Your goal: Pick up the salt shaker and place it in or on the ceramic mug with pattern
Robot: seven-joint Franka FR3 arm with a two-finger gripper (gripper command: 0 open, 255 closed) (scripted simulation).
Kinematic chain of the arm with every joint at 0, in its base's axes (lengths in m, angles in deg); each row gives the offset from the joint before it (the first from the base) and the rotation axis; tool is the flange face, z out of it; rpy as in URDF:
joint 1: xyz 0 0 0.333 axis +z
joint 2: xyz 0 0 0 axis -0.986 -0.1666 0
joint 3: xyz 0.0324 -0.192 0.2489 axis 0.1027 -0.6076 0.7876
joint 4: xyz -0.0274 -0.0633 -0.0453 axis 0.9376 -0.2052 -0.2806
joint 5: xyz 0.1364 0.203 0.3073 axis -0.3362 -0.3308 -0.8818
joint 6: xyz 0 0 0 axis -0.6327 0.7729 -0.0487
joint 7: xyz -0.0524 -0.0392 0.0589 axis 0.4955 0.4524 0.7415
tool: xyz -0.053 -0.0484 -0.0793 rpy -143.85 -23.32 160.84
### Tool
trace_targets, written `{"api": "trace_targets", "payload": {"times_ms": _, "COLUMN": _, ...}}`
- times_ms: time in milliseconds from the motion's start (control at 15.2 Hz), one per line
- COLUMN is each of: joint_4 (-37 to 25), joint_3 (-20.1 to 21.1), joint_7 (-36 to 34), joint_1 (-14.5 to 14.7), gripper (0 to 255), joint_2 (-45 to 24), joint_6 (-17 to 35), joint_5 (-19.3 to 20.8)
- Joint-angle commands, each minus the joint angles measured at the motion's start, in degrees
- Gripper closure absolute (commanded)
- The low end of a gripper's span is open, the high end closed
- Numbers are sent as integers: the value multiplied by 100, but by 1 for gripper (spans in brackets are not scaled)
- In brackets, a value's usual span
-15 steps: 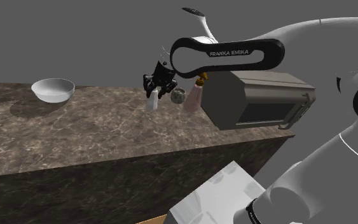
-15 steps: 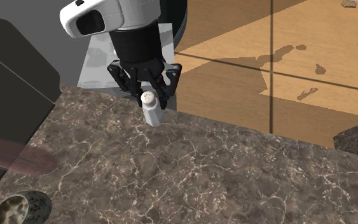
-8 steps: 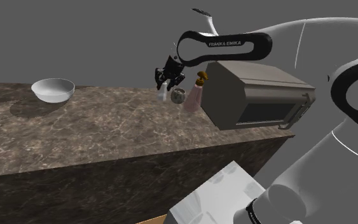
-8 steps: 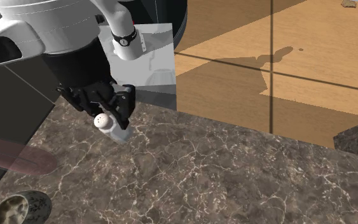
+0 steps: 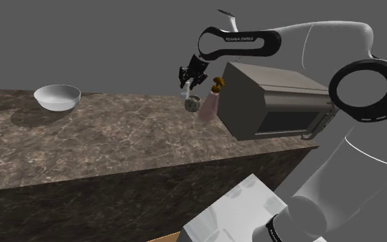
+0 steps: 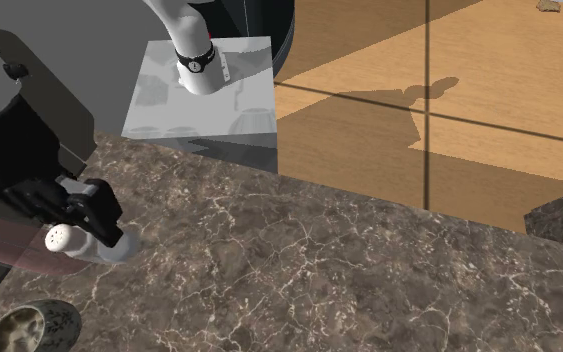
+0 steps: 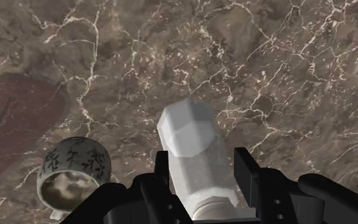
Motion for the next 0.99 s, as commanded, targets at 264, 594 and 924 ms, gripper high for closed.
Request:
{"api": "trace_targets", "payload": {"times_ms": 264, "joint_4": -1071, "joint_3": -246, "joint_7": 639, "joint_1": -335, "gripper": 255, "joint_2": -770, "joint_6": -348, "joint_5": -40}}
{"api": "trace_targets", "payload": {"times_ms": 594, "joint_4": -2296, "joint_3": -392, "joint_7": 1067, "joint_1": -574, "gripper": 255, "joint_2": -1589, "joint_6": -794, "joint_5": -46}}
{"api": "trace_targets", "payload": {"times_ms": 924, "joint_4": -4084, "joint_3": -503, "joint_7": 1429, "joint_1": -762, "gripper": 255, "joint_2": -2706, "joint_6": -1505, "joint_5": -20}}
